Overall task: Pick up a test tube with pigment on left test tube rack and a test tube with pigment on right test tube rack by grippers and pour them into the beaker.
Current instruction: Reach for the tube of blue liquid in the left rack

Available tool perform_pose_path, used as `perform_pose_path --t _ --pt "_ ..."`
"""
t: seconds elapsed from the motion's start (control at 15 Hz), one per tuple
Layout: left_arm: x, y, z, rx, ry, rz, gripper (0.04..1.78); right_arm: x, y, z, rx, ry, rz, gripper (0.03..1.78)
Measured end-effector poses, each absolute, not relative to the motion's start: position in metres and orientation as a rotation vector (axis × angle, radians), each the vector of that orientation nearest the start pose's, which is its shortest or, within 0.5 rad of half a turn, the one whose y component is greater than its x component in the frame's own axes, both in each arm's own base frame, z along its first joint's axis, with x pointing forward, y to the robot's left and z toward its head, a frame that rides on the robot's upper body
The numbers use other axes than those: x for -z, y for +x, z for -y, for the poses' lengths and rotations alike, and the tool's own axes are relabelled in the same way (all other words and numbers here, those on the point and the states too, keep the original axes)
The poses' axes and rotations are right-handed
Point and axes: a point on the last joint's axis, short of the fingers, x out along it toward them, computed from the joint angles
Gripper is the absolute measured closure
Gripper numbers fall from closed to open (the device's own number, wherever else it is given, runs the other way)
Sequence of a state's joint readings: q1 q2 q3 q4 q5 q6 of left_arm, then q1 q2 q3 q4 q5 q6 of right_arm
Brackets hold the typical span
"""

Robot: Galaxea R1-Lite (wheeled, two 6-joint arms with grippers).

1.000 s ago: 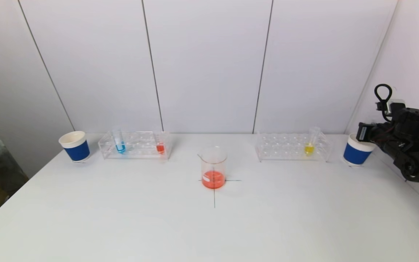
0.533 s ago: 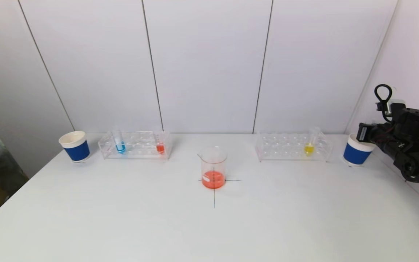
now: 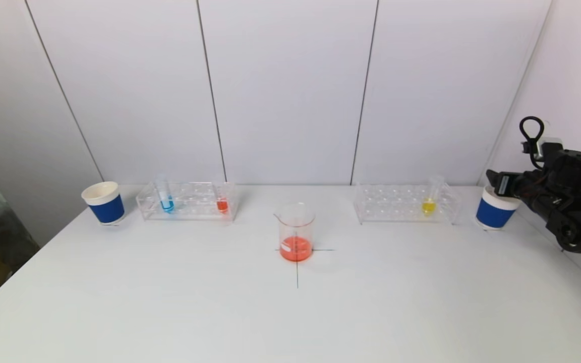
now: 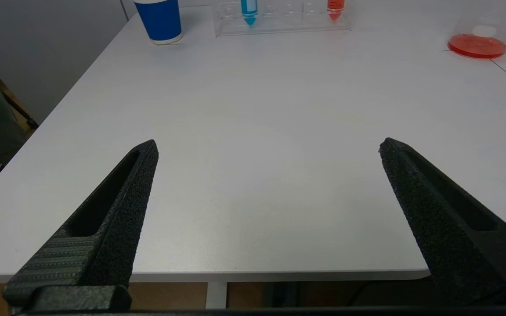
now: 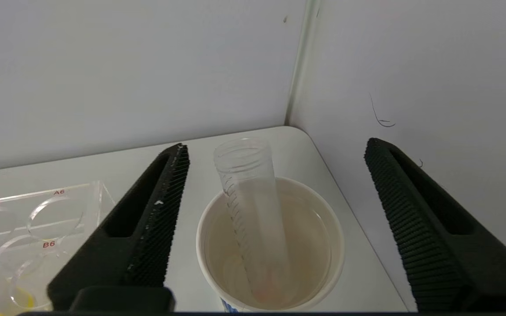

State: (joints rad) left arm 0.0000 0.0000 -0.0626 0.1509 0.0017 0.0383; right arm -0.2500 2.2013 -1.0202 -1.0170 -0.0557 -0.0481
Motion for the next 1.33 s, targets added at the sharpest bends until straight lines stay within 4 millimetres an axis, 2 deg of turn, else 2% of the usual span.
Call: perform_pose_path --t 0.13,0.27,0.6,0.87,1.33 --pt "-0.077 -0.028 0.0 -0.001 0.038 -0.088 0.06 -0.093 0.4 0.103 0.299 -0.032 -0.174 0.12" --pt "-0.077 -0.028 0.0 0.0 0.039 -0.088 0.06 -0.094 0.4 0.103 0.299 -0.033 -0.172 0.04" --pt "-0.077 -0.028 0.0 0.0 0.038 -0.088 0.06 -0.105 0.395 0.1 0.285 -0.032 -0.152 0.04" --pt "-0.077 -0.028 0.0 -0.001 0.038 -0.088 0.06 -0.13 0.382 0.085 0.257 -0.026 -0.103 0.04" --pt "-0.077 -0.028 0.0 0.0 0.038 -0.087 0.06 -0.183 0.341 0.064 0.195 -0.024 0.009 0.04"
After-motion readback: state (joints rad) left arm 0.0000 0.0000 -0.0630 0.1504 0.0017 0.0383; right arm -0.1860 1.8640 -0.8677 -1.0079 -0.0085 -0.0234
